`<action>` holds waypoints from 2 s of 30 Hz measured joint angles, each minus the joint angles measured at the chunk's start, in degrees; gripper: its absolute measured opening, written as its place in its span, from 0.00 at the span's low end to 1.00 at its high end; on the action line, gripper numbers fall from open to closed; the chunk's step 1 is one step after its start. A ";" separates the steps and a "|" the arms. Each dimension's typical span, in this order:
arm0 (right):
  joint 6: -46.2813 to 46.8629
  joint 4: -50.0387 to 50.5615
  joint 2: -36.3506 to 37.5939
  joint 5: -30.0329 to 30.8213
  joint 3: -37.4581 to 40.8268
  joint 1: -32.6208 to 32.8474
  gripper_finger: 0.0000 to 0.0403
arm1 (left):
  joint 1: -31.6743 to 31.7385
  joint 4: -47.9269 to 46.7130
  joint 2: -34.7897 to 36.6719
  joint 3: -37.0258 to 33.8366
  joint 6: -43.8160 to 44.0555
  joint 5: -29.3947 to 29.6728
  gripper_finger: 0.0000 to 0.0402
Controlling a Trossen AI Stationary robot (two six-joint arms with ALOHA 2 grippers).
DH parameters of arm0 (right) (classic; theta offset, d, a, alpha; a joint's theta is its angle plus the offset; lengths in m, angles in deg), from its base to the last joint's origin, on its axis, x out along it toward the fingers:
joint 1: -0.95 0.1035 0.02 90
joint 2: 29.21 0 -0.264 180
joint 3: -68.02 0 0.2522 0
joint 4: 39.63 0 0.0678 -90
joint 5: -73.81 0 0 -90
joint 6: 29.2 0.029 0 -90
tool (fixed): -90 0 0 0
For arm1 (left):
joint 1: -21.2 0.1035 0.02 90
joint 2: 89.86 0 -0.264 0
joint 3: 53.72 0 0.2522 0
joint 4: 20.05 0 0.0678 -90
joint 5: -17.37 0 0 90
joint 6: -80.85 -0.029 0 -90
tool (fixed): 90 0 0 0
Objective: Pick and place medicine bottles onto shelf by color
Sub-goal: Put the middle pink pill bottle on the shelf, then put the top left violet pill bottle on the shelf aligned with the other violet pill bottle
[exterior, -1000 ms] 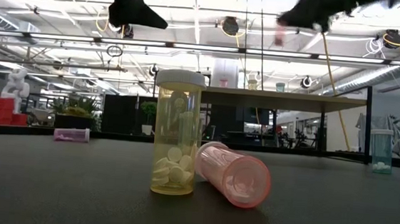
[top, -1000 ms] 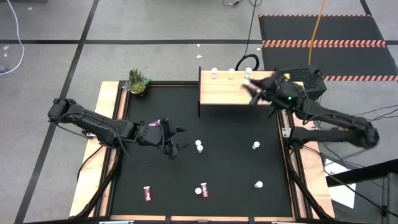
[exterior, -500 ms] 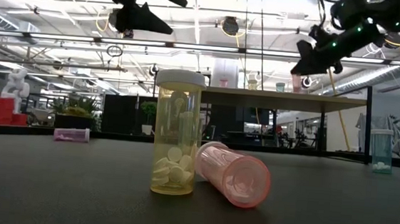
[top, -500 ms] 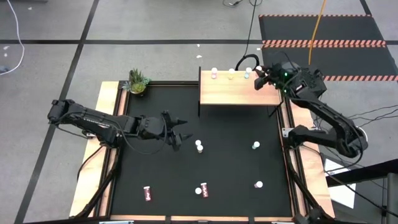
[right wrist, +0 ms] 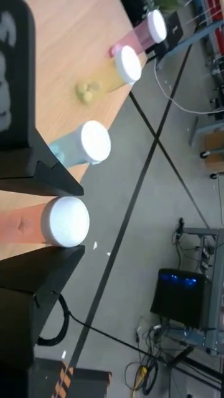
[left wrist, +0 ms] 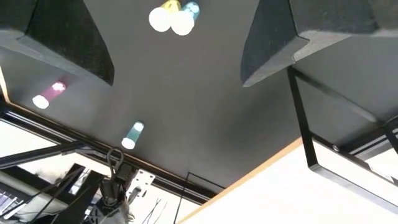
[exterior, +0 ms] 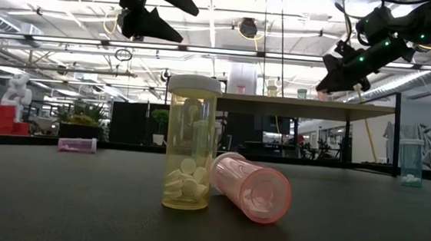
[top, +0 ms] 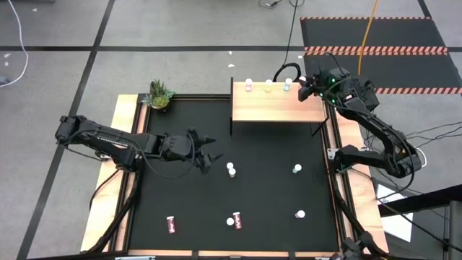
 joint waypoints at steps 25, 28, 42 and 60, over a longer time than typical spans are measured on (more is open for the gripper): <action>2.00 4.24 0.21 1.36 -0.05 -1.42 0.36 | -0.03 -0.28 0.00 0.00 -1.43 -0.04 0.87; 2.04 3.88 1.20 1.34 -0.07 -1.42 0.40 | -0.03 -0.26 0.00 0.00 -1.29 -0.09 0.87; 5.88 3.84 16.59 1.07 -0.35 0.55 0.59 | 0.84 -0.44 6.71 -0.11 6.23 -2.25 0.87; 17.59 9.84 21.37 4.44 -3.58 39.61 0.48 | 5.46 -9.32 16.55 0.00 3.37 1.18 0.87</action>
